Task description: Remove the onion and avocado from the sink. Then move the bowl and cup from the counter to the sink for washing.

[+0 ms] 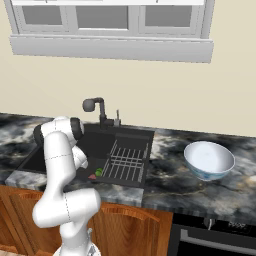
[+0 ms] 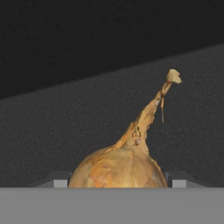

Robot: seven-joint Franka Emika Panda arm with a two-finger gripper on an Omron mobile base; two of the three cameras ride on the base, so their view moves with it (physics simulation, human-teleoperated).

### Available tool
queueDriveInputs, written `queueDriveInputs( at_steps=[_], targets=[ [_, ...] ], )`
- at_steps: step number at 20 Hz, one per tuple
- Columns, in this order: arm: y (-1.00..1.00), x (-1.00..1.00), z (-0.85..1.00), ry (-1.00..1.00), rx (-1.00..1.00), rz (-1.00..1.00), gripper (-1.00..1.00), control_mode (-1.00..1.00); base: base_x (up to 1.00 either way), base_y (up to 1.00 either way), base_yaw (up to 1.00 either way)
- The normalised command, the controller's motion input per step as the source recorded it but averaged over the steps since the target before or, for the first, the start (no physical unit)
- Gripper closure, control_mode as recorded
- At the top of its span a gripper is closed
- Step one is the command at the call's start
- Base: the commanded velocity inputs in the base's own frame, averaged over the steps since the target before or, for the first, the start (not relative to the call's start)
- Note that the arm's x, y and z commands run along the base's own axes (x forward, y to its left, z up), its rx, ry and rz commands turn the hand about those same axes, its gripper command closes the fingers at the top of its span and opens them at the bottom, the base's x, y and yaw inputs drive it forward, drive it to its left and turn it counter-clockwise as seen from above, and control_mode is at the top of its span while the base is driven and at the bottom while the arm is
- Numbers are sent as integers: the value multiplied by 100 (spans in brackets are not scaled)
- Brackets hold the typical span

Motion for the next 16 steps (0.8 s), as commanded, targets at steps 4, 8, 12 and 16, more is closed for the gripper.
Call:
queueDriveInputs(
  at_steps=[4,8,12,16],
  targets=[
    [0,0,-10,4,0,0,100,-100,0,0,0],
    [0,-2,0,0,0,0,100,-100,0,0,0],
    [0,-10,2,0,0,0,100,-100,0,0,0],
    [0,-13,8,0,0,0,100,-100,0,0,0]
  ],
)
